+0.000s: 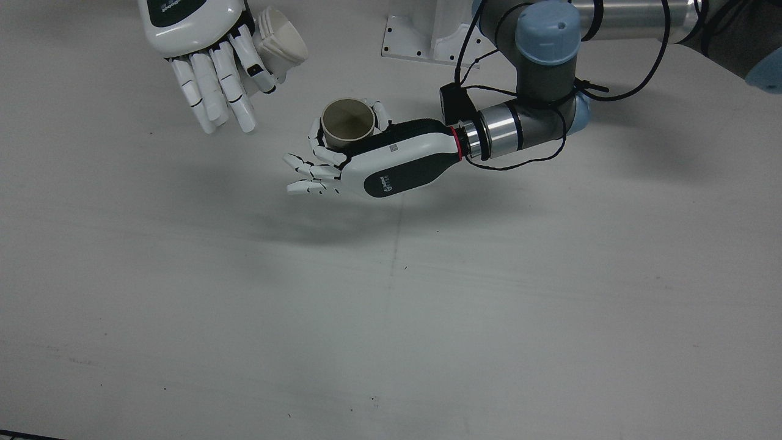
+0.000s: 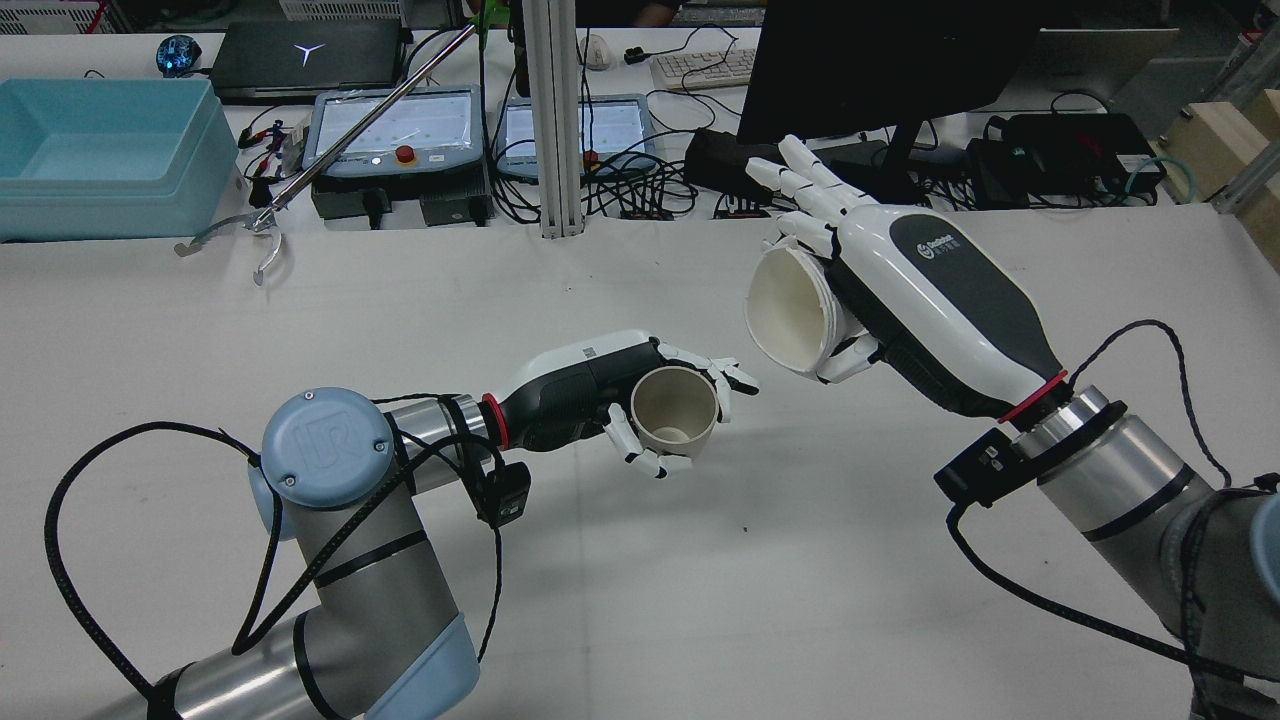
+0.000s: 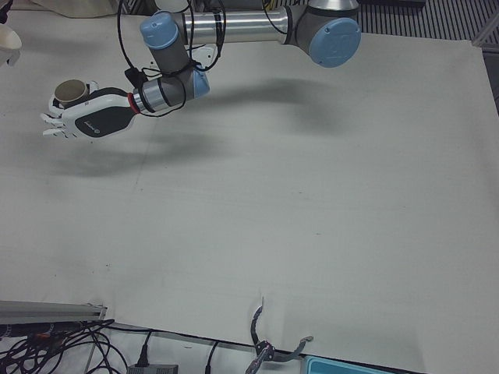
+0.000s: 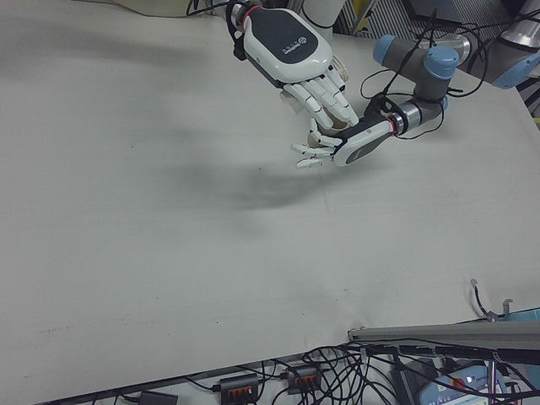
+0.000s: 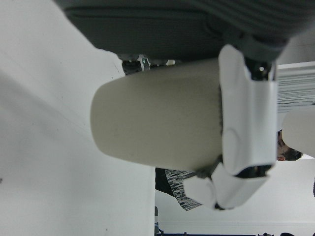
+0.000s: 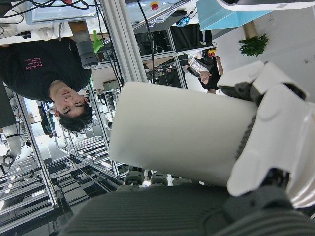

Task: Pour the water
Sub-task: 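Tilt the white paper cup in the right hand over the beige cup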

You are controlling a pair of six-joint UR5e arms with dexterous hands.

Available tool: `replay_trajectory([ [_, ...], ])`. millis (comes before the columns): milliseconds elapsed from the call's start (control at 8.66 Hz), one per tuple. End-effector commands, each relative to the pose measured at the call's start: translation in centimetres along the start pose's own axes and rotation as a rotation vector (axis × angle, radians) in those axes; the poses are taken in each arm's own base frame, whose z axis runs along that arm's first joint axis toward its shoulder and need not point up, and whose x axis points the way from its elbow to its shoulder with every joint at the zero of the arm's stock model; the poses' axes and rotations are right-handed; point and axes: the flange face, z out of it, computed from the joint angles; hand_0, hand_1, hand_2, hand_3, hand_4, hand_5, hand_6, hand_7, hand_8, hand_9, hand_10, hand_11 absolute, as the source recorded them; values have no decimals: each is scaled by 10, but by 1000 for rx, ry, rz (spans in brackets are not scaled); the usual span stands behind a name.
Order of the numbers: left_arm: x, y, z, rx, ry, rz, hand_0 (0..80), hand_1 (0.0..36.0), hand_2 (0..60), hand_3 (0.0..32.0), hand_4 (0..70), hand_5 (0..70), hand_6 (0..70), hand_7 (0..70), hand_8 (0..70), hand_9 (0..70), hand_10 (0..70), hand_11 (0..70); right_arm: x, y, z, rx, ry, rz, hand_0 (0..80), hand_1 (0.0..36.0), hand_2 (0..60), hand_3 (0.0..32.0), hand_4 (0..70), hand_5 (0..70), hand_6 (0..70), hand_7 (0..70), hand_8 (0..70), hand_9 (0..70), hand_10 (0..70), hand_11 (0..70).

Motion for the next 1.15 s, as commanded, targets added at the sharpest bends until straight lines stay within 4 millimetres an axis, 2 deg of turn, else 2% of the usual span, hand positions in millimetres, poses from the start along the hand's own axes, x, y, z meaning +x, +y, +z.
replay_trajectory([
  [0,10,4,-7,-11,0,14,585,271,530,0,700,700,242,176,88,67,84,136,2,-25,1,22,9,-43,455,330,600,0,187,700,94,117,13,35,65,112],
  [231,6,4,-8,-10,-4,18,584,272,540,0,700,700,244,176,89,67,84,136,4,-37,-2,35,35,-72,456,332,600,0,192,700,96,123,15,37,66,112],
  [462,-1,6,-7,-12,-14,17,583,271,533,0,700,700,243,176,89,67,85,137,5,-36,-1,6,36,-77,452,327,600,0,189,700,93,114,17,40,65,111],
  [577,-1,5,-6,-10,-14,18,585,271,533,0,700,700,245,177,90,67,85,136,4,-35,0,-5,33,-77,447,340,600,0,201,700,98,123,21,45,66,113],
  [924,0,3,-7,-6,-14,18,582,271,532,0,700,700,241,174,88,65,83,133,3,-53,3,4,27,-99,448,340,600,0,206,700,100,130,23,48,67,115],
  [1039,4,0,-9,-2,-9,20,581,270,530,0,700,700,241,175,88,66,83,134,2,-66,4,37,26,-100,445,331,600,0,199,700,97,125,22,48,68,115],
])
